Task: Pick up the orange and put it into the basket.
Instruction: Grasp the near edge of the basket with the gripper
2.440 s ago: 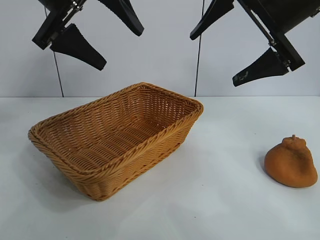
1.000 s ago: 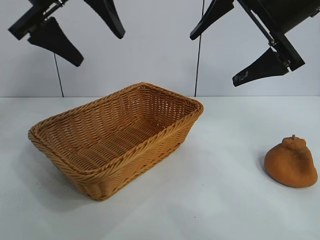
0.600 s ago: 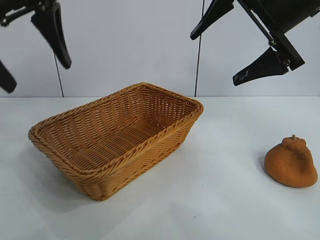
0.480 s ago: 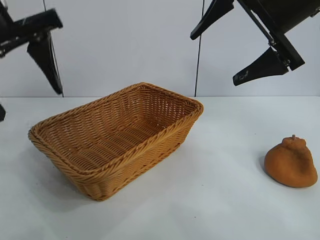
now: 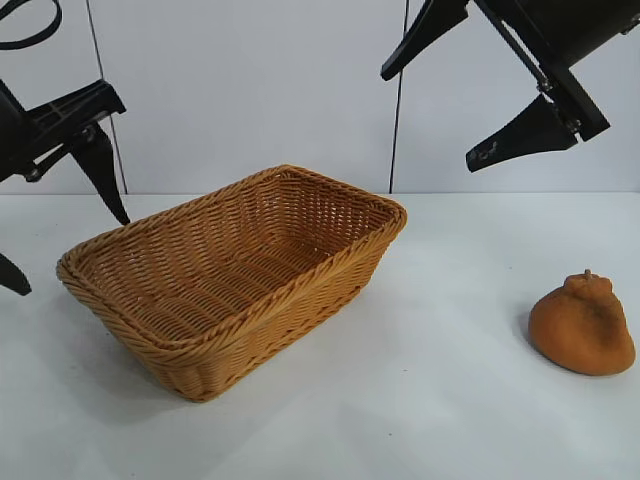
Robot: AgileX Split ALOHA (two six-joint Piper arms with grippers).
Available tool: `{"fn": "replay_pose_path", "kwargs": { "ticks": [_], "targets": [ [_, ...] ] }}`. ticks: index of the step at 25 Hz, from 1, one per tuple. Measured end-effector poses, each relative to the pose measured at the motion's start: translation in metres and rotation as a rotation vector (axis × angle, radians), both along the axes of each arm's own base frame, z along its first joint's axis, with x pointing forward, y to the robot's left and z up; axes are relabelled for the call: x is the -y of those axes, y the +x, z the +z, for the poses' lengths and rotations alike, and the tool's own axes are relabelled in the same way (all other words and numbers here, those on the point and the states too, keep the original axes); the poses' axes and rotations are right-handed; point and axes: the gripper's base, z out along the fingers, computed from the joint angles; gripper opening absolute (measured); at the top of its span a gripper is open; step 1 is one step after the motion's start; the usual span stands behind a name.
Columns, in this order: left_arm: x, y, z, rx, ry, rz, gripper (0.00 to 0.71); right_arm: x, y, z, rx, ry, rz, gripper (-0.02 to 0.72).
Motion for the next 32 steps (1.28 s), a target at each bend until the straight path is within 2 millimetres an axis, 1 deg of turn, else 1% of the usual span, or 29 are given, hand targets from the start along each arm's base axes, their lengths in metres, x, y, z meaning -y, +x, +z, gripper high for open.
{"fn": "replay_pose_path", "kwargs": {
  "ticks": [5, 11, 15, 18, 20, 21, 23, 24, 25, 26, 29, 32],
  "targets": [
    [0.003, 0.011, -0.034, -0.073, 0.027, 0.008, 0.559, 0.0, 0.0, 0.0, 0.001, 0.0, -0.001, 0.694],
    [0.02, 0.017, -0.075, -0.123, 0.045, -0.006, 0.559, 0.0, 0.001, 0.0, 0.011, -0.002, -0.01, 0.694],
    [0.023, 0.019, -0.089, -0.142, 0.018, 0.038, 0.559, 0.0, 0.001, 0.0, 0.011, -0.002, -0.01, 0.694],
    [0.024, 0.023, -0.089, -0.114, 0.004, 0.057, 0.543, 0.0, 0.001, 0.0, 0.011, -0.002, -0.01, 0.694],
    [0.024, 0.023, -0.089, -0.11, -0.001, 0.069, 0.475, 0.0, 0.001, 0.0, 0.011, -0.002, -0.01, 0.694],
    [0.024, 0.023, -0.089, -0.112, -0.004, 0.078, 0.424, 0.0, 0.001, 0.0, 0.011, -0.002, -0.01, 0.694],
    [0.024, 0.023, -0.089, -0.117, -0.009, 0.094, 0.245, 0.0, 0.001, 0.0, 0.011, -0.002, -0.01, 0.694],
    [0.024, 0.023, -0.089, -0.119, -0.011, 0.103, 0.167, 0.0, 0.001, 0.0, 0.011, -0.002, -0.01, 0.694],
    [0.024, 0.023, -0.089, -0.122, -0.014, 0.11, 0.11, 0.0, 0.001, 0.0, 0.011, -0.002, -0.01, 0.694],
    [0.024, 0.024, -0.089, -0.124, -0.019, 0.122, 0.085, 0.0, 0.001, 0.0, 0.011, -0.002, -0.01, 0.694],
    [0.016, 0.025, -0.087, -0.138, -0.021, 0.129, 0.085, 0.0, 0.001, 0.0, 0.011, -0.002, -0.01, 0.694],
    [-0.005, 0.03, -0.082, -0.148, -0.02, 0.111, 0.085, 0.001, 0.001, 0.0, 0.011, -0.005, -0.008, 0.694]
  ]
}}
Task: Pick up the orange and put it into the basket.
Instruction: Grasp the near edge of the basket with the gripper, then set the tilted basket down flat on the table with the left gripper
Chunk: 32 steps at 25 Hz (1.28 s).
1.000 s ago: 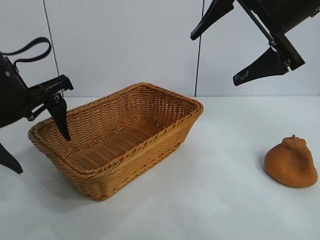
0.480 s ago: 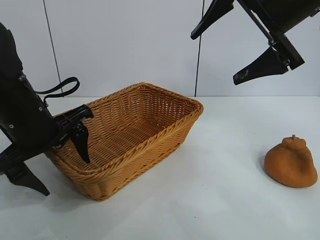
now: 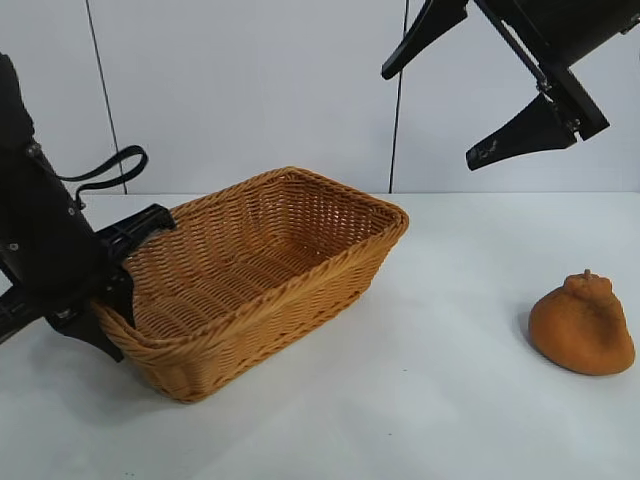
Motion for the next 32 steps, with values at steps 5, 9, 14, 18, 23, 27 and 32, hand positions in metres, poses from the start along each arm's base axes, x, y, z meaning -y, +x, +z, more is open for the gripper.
{"fn": "replay_pose_path", "kwargs": {
  "ticks": [5, 9, 14, 18, 23, 27, 32],
  "targets": [
    [-0.029, 0.019, 0.017, 0.023, -0.033, -0.109, 0.085, 0.0, 0.0, 0.0, 0.0, 0.0, 0.0, 0.694],
    [-0.032, 0.038, 0.041, 0.103, -0.043, -0.206, 0.085, 0.0, 0.0, 0.0, 0.0, 0.0, 0.0, 0.694],
    [-0.035, 0.057, 0.07, 0.169, 0.035, -0.324, 0.085, 0.0, 0.0, 0.0, -0.002, 0.0, 0.001, 0.694],
    [-0.037, 0.07, 0.081, 0.15, 0.08, -0.422, 0.085, 0.0, -0.001, 0.0, -0.007, 0.001, 0.007, 0.694],
    [-0.023, 0.091, 0.072, 0.079, 0.062, -0.587, 0.085, -0.001, -0.002, 0.0, -0.017, 0.003, 0.016, 0.694],
    [0.008, 0.096, 0.063, 0.042, 0.051, -0.749, 0.085, -0.001, -0.002, 0.0, -0.02, 0.004, 0.019, 0.694],
    [0.032, 0.094, 0.049, 0.02, 0.031, -0.806, 0.085, -0.001, -0.003, 0.0, -0.025, 0.005, 0.024, 0.694]
  ]
}}
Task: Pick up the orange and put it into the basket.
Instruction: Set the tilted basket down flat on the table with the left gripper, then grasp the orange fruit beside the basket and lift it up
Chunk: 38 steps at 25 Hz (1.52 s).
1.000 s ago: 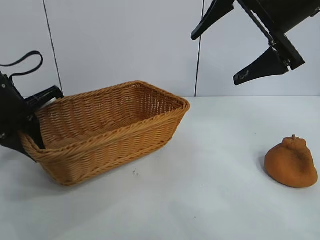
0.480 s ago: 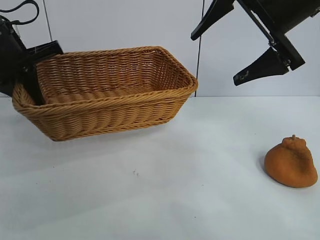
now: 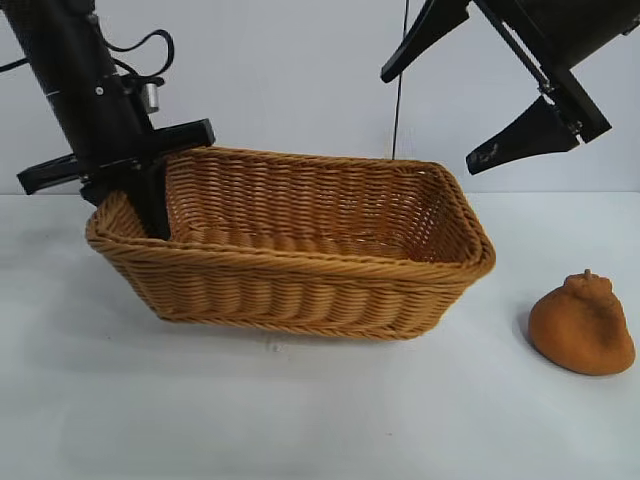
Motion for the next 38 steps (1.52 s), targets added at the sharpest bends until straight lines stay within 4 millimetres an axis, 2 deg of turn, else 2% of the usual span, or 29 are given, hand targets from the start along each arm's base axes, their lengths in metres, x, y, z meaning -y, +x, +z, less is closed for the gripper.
{"fn": "replay_pose_path", "kwargs": {
  "ticks": [10, 18, 19, 21, 23, 25, 26, 28, 31, 35, 38],
  "targets": [
    [-0.019, 0.011, -0.029, -0.049, 0.014, 0.094, 0.085, 0.0, -0.001, 0.0, -0.006, -0.005, 0.009, 0.694],
    [-0.022, 0.013, -0.031, -0.05, 0.015, 0.108, 0.09, 0.001, -0.001, -0.001, -0.004, -0.011, 0.009, 0.694],
    [-0.022, 0.013, -0.031, -0.051, 0.014, 0.108, 0.116, 0.001, -0.001, -0.001, -0.004, -0.011, 0.009, 0.694],
    [-0.021, 0.012, -0.031, -0.054, 0.007, 0.11, 0.222, 0.001, -0.001, -0.001, -0.003, -0.011, 0.009, 0.694],
    [-0.021, 0.012, -0.031, -0.058, 0.002, 0.111, 0.403, 0.001, -0.001, -0.001, -0.002, -0.011, 0.008, 0.694],
    [-0.02, 0.011, -0.03, -0.065, -0.003, 0.112, 0.548, 0.001, -0.001, -0.001, -0.002, -0.011, 0.008, 0.694],
    [-0.02, 0.011, -0.03, -0.069, -0.002, 0.111, 0.595, 0.001, -0.001, -0.001, -0.002, -0.011, 0.008, 0.694],
    [-0.02, 0.011, -0.028, -0.08, -0.004, 0.1, 0.638, 0.001, -0.001, -0.001, -0.002, -0.011, 0.008, 0.694],
    [-0.02, 0.013, -0.009, -0.032, -0.014, 0.054, 0.662, 0.001, -0.001, -0.001, -0.002, -0.011, 0.008, 0.694],
    [-0.025, 0.019, 0.045, 0.124, 0.04, -0.004, 0.666, 0.001, -0.001, -0.001, -0.002, -0.011, 0.008, 0.694],
    [-0.041, 0.024, 0.079, 0.244, 0.119, -0.011, 0.666, 0.001, -0.001, -0.001, -0.002, -0.011, 0.008, 0.694]
  ]
}}
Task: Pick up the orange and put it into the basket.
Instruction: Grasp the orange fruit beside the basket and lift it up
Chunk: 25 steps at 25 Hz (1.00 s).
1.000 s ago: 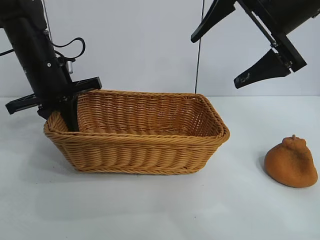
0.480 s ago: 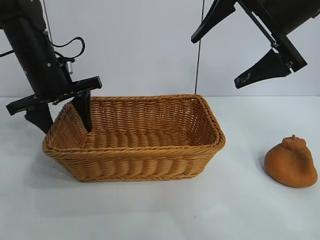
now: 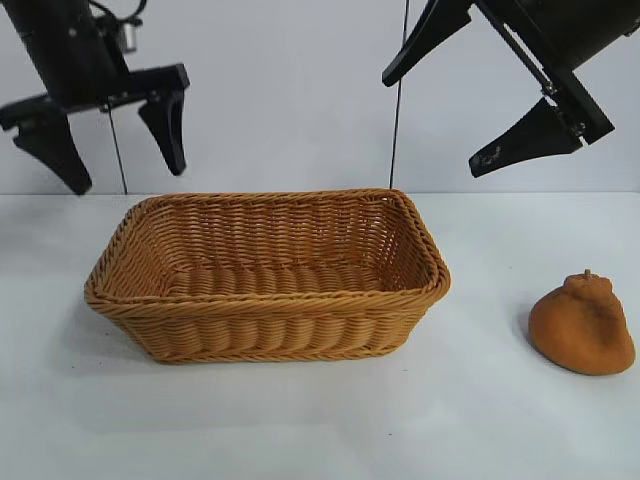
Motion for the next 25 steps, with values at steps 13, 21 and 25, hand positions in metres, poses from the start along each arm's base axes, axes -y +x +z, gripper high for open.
{"fn": "replay_pose_path", "kwargs": {
  "ticks": [13, 21, 25],
  "targets": [
    [-0.077, -0.02, 0.035, 0.072, 0.169, 0.054, 0.666, 0.0, 0.0, 0.0, 0.0, -0.002, 0.001, 0.694],
    [-0.08, -0.107, 0.049, 0.02, 0.186, 0.023, 0.666, 0.0, -0.001, 0.0, -0.005, -0.007, 0.008, 0.694],
    [-0.082, -0.166, 0.055, 0.021, 0.185, 0.023, 0.666, 0.0, -0.001, -0.001, -0.006, -0.007, 0.01, 0.694]
  ]
}}
